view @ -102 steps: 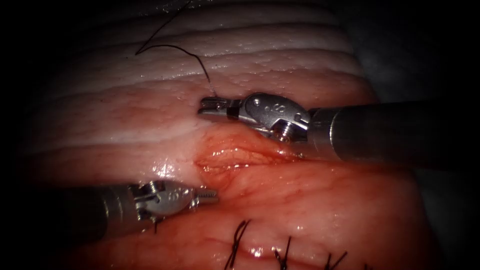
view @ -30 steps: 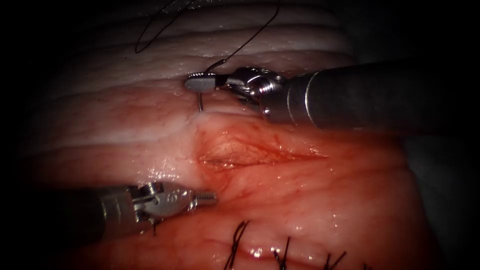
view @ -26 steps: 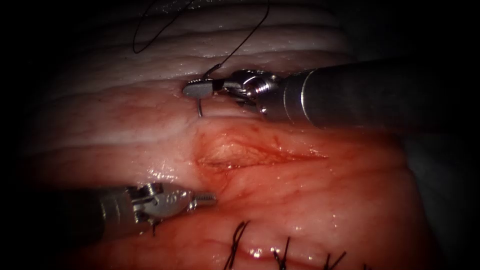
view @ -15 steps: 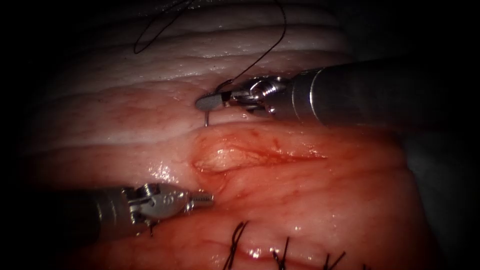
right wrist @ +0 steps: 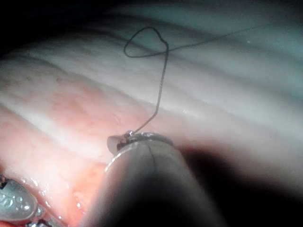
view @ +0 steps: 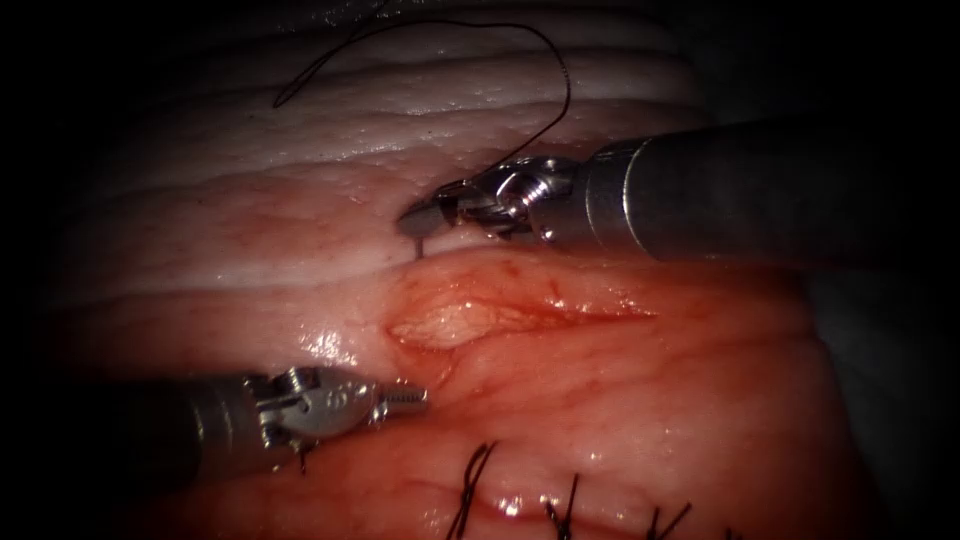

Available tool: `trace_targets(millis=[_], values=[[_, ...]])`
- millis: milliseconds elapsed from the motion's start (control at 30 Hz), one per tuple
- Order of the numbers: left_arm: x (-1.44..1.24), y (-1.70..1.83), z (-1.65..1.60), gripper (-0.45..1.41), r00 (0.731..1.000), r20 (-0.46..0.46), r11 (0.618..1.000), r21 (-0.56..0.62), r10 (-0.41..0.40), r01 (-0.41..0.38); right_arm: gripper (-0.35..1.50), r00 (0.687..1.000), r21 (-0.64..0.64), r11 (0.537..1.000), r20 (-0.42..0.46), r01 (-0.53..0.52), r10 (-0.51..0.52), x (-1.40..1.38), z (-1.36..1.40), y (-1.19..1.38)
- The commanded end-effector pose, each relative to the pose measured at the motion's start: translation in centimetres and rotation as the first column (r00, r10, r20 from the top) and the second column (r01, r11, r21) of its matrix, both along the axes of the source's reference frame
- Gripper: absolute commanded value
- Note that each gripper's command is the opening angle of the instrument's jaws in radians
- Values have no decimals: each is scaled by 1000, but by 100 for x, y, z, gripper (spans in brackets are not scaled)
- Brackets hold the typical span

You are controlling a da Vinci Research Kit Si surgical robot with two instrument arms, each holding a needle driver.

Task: Wound Closure
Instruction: Pass needle through skin above incision with right grasper

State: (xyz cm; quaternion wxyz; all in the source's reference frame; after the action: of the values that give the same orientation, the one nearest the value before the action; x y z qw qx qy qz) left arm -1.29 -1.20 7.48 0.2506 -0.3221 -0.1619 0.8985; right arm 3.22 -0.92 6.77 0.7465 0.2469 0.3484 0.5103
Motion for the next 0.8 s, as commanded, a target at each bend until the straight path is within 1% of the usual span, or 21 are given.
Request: trace_targets(millis=[33, 67, 100, 133, 167, 200, 233, 267, 300, 367, 400, 467, 567, 600, 700, 733, 767, 800], values=[[-6, -1, 6, -20, 1000, 1, 1000, 0, 0, 0, -35, 999, -111, 993, -9, 44, -45, 6, 4, 11], [-6, -1, 6, -20, 1000, 1, 1000, 0, 0, 0, -35, 998, -167, 985, -22, 49, -54, 6, 4, 15], [-6, -1, 6, -20, 1000, 1, 1000, 0, 0, 0, -35, 996, -227, 972, -59, 56, -71, 5, 4, 18], [-6, -1, 5, -20, 1000, 1, 1000, 0, 0, 0, -35, 991, -260, 964, -104, 57, -87, 4, 5, 19], [-6, -1, 5, -20, 1000, 1, 1000, 0, 0, 0, -1, 983, -287, 957, -152, 53, -100, 3, 6, 21], [-6, -1, 5, -20, 1000, 1, 1000, 0, 0, 0, 44, 976, -311, 950, -194, 32, -96, 3, 8, 23], [-6, -2, 5, -20, 1000, 1, 1000, 0, 0, 0, 57, 974, -331, 943, -206, 18, -91, 2, 11, 24], [-6, -2, 5, -20, 1000, 1, 1000, 0, 0, 0, 57, 971, -341, 940, -223, 0, -81, 1, 14, 26], [-6, -2, 5, -20, 1000, 1, 1000, 0, 0, 0, 66, 965, -363, 932, -243, -1, -94, -1, 19, 28], [-6, -2, 5, -20, 1000, 1, 1000, 0, 0, 0, 68, 950, -388, 922, -283, 15, -134, -5, 27, 31], [-6, -2, 5, -20, 1000, 1, 1000, 0, 0, 0, 73, 947, -393, 919, -290, 14, -138, -6, 30, 32], [-6, -2, 5, -20, 1000, 1, 1000, 0, 1, -1, 94, 941, -402, 915, -302, 20, -153, -10, 38, 33], [-5, -1, 5, -20, 1000, 1, 1000, 0, 1, -1, 105, 927, -419, 908, -335, 14, -169, -16, 47, 32], [-5, -1, 5, -20, 1000, 1, 1000, 0, 1, -1, 111, 913, -426, 905, -364, 12, -183, -18, 50, 31], [-5, -1, 4, -20, 1000, 1, 1000, 0, 1, -1, 110, 876, -441, 897, -426, 18, -227, -22, 55, 29], [-5, -1, 4, -20, 1000, 2, 1000, 1, 1, -1, 106, 843, -453, 891, -471, 23, -261, -24, 59, 25], [-5, -1, 4, -20, 1000, 2, 1000, 1, 1, -1, 106, 825, -461, 887, -495, 15, -271, -25, 60, 24], [-5, -1, 4, -20, 1000, 2, 1000, 1, 2, -2, 106, 797, -470, 883, -532, 4, -286, -25, 62, 22]])
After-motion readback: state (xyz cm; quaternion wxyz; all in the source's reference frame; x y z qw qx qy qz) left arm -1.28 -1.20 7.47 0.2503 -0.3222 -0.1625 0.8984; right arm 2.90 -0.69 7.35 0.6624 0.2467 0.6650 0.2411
